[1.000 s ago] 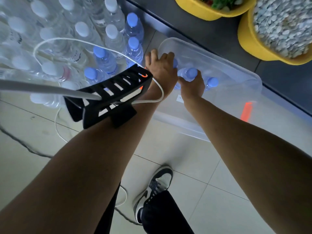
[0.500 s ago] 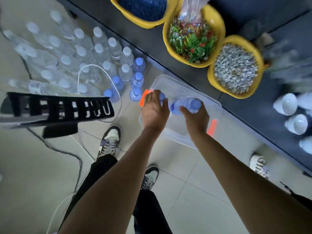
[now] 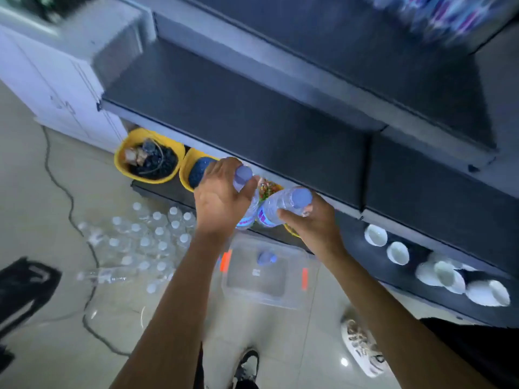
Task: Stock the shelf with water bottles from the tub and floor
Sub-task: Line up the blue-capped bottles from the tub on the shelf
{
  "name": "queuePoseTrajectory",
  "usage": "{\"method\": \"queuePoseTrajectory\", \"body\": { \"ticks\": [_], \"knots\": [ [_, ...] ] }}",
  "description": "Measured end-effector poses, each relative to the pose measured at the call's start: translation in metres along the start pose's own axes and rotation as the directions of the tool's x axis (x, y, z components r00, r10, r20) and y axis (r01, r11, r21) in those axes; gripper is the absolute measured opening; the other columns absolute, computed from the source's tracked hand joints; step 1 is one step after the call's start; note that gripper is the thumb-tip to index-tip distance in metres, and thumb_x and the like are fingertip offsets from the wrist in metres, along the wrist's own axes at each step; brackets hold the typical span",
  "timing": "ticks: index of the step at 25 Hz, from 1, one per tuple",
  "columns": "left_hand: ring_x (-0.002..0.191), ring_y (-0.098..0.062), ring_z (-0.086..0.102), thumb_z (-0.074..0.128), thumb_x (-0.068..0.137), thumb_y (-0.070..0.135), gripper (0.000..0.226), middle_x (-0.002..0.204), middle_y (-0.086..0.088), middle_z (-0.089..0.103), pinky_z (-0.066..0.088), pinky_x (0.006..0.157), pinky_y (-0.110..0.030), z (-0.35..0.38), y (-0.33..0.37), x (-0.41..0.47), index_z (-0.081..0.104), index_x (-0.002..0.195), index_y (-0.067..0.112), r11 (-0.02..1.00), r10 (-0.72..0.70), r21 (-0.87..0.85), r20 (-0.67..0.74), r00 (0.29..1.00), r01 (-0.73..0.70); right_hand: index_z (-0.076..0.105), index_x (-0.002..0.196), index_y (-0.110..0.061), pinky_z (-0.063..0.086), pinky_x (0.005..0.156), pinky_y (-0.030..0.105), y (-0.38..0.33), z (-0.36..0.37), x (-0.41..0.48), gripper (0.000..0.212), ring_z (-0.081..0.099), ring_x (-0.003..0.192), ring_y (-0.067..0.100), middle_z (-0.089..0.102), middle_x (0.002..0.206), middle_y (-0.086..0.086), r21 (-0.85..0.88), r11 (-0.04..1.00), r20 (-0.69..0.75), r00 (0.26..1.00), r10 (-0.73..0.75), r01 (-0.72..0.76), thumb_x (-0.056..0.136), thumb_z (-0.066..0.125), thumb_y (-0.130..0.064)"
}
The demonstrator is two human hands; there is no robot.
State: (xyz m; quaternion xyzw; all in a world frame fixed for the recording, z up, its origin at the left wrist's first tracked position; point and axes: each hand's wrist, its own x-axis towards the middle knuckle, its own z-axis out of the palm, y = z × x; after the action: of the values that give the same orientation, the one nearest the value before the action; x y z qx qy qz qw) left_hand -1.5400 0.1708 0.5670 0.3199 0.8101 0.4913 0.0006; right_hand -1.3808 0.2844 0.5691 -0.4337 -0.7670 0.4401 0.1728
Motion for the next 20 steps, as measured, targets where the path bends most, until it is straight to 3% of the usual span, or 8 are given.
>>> {"method": "queuePoseTrajectory", "body": {
  "ticks": [2,4,6,9,12,15,18,20],
  "knots": [
    [0.09,-0.032,0.06,0.067,0.083,0.043,0.03,0.086,-0.002,0.064,0.045,0.072,-0.038,-0.042,0.036,0.034,0.064,0.094,0.016,0.998,0.057,-0.018,-0.019,0.998,-0.057,0.064,0.083,-0.058,0.043,0.062,0.004,-0.052,-0.032,-0.002,0.032,0.063,0.07,-0.012,0.067,0.075,-0.033,0.007,0.999,0.019,0.998,-0.052,0.052,0.069,0.082,-0.035],
    [0.084,-0.03,0.059,0.068,0.081,0.047,0.029,0.083,0.001,0.061,0.043,0.07,-0.037,-0.082,0.08,0.07,0.06,0.089,0.02,0.994,0.104,-0.031,-0.005,0.995,-0.104,0.068,0.082,-0.054,0.044,0.06,0.005,-0.105,-0.067,-0.007,0.03,0.065,0.069,-0.011,0.07,0.076,-0.029,0.036,0.996,0.036,0.996,-0.087,0.085,0.073,0.085,-0.031],
    [0.08,-0.029,0.059,0.066,0.079,0.052,0.033,0.081,0.0,0.062,0.046,0.069,-0.039,-0.117,0.124,0.102,0.058,0.086,0.021,0.99,0.137,-0.02,0.013,0.991,-0.136,0.073,0.087,-0.047,0.052,0.066,0.015,-0.154,-0.096,-0.013,0.022,0.071,0.078,-0.005,0.076,0.084,-0.021,0.06,0.992,0.048,0.992,-0.118,0.115,0.069,0.083,-0.039],
    [0.074,-0.03,0.058,0.066,0.077,0.053,0.035,0.069,0.004,0.054,0.047,0.066,-0.04,-0.154,0.177,0.139,0.058,0.083,0.019,0.978,0.202,-0.05,0.016,0.979,-0.201,0.075,0.095,-0.038,0.061,0.078,0.034,-0.21,-0.132,-0.019,0.033,0.074,0.088,0.005,0.078,0.091,-0.014,0.058,0.982,0.05,0.982,-0.182,0.179,0.064,0.078,-0.05],
    [0.07,-0.027,0.056,0.069,0.077,0.053,0.038,0.063,0.008,0.052,0.044,0.064,-0.036,-0.176,0.215,0.163,0.061,0.083,0.016,0.971,0.234,-0.062,0.021,0.972,-0.232,0.074,0.089,-0.044,0.061,0.076,0.035,-0.249,-0.163,-0.015,0.029,0.073,0.085,0.002,0.077,0.09,-0.016,0.077,0.969,0.034,0.971,-0.238,0.235,0.063,0.076,-0.055],
    [0.065,-0.022,0.052,0.071,0.075,0.052,0.037,0.062,0.008,0.054,0.039,0.061,-0.033,-0.184,0.241,0.186,0.06,0.081,0.017,0.973,0.219,-0.077,0.001,0.976,-0.219,0.074,0.09,-0.04,0.065,0.075,0.041,-0.273,-0.192,0.006,0.028,0.075,0.086,0.007,0.078,0.092,-0.013,0.125,0.956,-0.015,0.964,-0.264,0.264,0.063,0.077,-0.049],
    [0.065,-0.022,0.054,0.073,0.075,0.052,0.036,0.063,0.007,0.057,0.037,0.06,-0.032,-0.173,0.257,0.2,0.058,0.08,0.019,0.977,0.21,-0.04,-0.024,0.977,-0.21,0.074,0.09,-0.039,0.065,0.062,0.034,-0.283,-0.218,0.029,0.025,0.075,0.084,0.007,0.078,0.092,-0.015,0.118,0.953,-0.02,0.96,-0.28,0.28,0.066,0.078,-0.046],
    [0.068,-0.026,0.056,0.074,0.077,0.051,0.037,0.065,0.005,0.058,0.039,0.062,-0.033,-0.165,0.258,0.207,0.057,0.08,0.018,0.981,0.194,0.004,-0.032,0.981,-0.194,0.073,0.096,-0.035,0.064,0.062,0.033,-0.283,-0.223,0.047,0.023,0.076,0.088,0.009,0.078,0.094,-0.014,0.121,0.955,-0.003,0.962,-0.273,0.272,0.074,0.08,-0.037]
  ]
}}
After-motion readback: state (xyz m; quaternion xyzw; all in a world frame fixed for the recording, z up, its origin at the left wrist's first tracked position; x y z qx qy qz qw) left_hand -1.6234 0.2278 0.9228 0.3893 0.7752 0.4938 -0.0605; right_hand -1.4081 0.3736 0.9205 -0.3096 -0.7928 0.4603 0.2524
